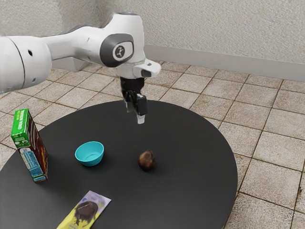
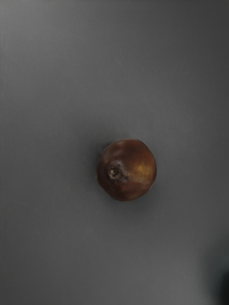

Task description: Place the pear in the bowl.

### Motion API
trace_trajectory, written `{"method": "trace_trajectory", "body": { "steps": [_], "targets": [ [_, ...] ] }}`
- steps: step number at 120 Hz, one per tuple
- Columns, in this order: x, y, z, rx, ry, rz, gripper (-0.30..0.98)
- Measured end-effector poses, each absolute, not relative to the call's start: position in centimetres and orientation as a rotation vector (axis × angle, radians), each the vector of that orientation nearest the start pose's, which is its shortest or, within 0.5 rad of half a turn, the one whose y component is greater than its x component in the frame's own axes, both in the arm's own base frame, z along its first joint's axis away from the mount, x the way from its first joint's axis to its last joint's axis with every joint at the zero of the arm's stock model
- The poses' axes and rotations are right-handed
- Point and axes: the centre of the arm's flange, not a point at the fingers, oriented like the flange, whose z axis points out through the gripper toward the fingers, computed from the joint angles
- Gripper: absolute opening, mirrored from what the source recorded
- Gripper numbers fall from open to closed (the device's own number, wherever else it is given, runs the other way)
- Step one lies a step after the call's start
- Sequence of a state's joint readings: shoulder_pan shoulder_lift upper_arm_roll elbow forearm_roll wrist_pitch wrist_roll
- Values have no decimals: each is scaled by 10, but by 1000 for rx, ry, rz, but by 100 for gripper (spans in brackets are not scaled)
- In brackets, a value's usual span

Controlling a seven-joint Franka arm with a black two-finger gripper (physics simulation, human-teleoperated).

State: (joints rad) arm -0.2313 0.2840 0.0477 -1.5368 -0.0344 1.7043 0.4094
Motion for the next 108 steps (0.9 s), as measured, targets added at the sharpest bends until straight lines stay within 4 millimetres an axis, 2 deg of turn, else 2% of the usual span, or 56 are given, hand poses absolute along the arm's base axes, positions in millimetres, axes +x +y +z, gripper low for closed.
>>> {"method": "trace_trajectory", "body": {
  "steps": [15, 28, 37, 52, 87, 108],
  "targets": [
    [638, -135, 422, -3052, 799, 268, 69],
    [642, -140, 400, -3062, 713, 265, 69],
    [637, -147, 372, -3074, 650, 245, 69],
    [644, -124, 347, -3107, 434, 176, 69],
    [653, -127, 277, -3189, 56, 209, 69],
    [655, -113, 258, -3175, -112, 221, 69]
  ]
}}
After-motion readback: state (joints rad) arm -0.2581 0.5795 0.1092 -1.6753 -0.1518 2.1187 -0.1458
